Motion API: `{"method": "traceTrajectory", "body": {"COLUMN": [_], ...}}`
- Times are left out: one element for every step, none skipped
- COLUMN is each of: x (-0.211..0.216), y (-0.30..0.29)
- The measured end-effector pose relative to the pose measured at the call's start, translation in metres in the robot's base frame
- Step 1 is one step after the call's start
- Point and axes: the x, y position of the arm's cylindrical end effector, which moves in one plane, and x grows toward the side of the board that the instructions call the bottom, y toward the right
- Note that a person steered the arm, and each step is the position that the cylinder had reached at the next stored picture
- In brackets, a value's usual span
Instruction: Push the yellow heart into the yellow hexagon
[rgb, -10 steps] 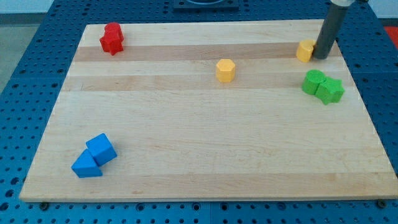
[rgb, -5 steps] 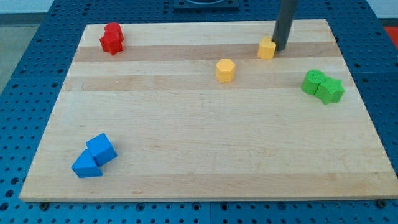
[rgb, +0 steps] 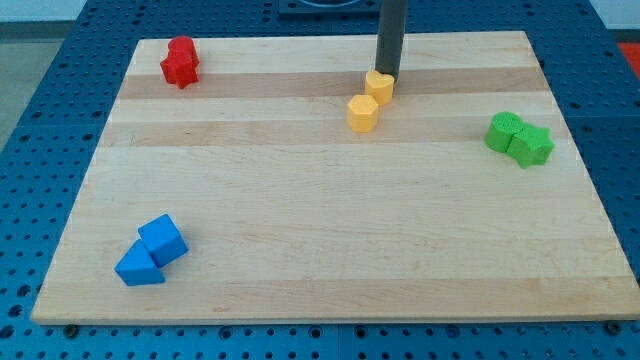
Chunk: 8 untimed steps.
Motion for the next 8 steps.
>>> {"method": "traceTrajectory", "body": {"x": [0.005, 0.010, 0.019, 0.025, 0.032, 0.036, 0.036, 0.038], "y": [-0.002, -0.008, -0.013, -0.014, -0.016, -0.019, -0.020, -0.025]}}
